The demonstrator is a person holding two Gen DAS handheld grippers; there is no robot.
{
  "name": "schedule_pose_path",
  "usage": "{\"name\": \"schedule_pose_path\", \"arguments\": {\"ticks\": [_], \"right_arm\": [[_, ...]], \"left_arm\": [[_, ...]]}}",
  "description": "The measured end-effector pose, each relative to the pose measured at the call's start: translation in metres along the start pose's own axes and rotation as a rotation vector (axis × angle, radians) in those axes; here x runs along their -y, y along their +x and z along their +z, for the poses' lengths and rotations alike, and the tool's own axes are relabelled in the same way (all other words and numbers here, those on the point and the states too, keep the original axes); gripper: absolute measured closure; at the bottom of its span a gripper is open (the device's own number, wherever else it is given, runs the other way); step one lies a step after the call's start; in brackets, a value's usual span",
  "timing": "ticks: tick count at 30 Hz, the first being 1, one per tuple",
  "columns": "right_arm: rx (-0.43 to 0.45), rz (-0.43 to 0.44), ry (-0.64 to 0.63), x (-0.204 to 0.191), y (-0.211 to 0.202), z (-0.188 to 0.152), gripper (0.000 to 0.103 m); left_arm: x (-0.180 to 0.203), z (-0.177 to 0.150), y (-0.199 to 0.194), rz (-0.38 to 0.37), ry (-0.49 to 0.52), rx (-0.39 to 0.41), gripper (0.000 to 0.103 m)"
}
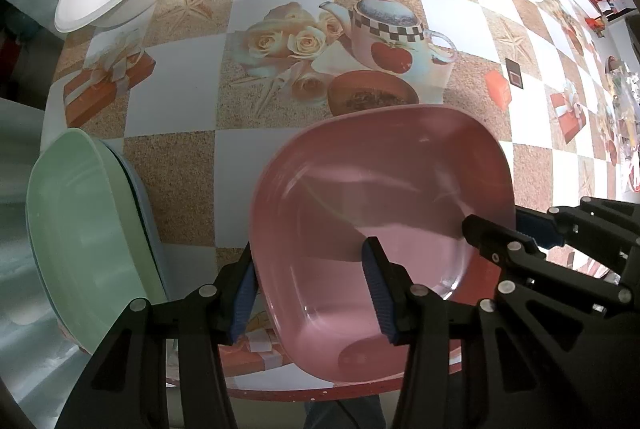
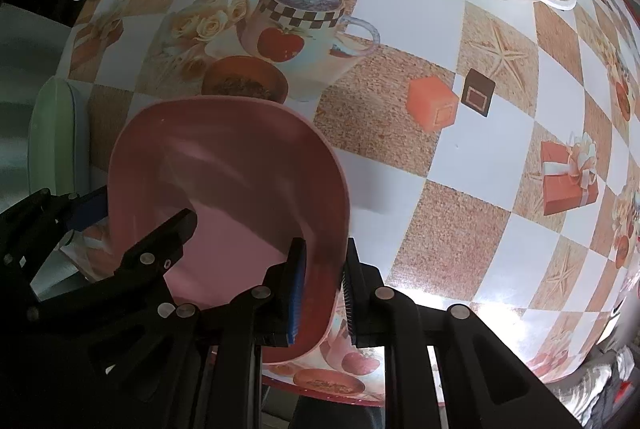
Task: Organize plates and bowls
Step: 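Carry the pink plate over to the green plate stack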
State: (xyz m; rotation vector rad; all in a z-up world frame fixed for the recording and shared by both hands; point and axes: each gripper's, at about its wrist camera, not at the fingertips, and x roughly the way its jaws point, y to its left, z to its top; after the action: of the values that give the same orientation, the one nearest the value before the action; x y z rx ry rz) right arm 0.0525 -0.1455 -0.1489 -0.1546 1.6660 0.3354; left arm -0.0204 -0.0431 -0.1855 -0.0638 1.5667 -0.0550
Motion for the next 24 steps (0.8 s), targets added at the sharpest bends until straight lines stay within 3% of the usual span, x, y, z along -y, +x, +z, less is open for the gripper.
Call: {"name": "schedule_pose_path", "arguments": {"ticks": [2, 15, 24], "right_arm": [[0.0, -0.001, 0.001, -0.001, 0.001, 0.0, 0.084], [-0.008, 0.012, 0.01, -0.003, 0.005, -0.004, 0.084], [0.007, 0.005, 0.016, 0.001, -0.01, 0.0, 0.084]], "left_arm": [[0.0, -0.007, 0.015, -0.001, -0.002, 0.002, 0.05], [-0.004, -0.009, 0.014, 0.001, 0.001, -0.004, 0.05], [-0.005, -0.002, -0.003, -0.013, -0.017, 0.023, 0.05]]}}
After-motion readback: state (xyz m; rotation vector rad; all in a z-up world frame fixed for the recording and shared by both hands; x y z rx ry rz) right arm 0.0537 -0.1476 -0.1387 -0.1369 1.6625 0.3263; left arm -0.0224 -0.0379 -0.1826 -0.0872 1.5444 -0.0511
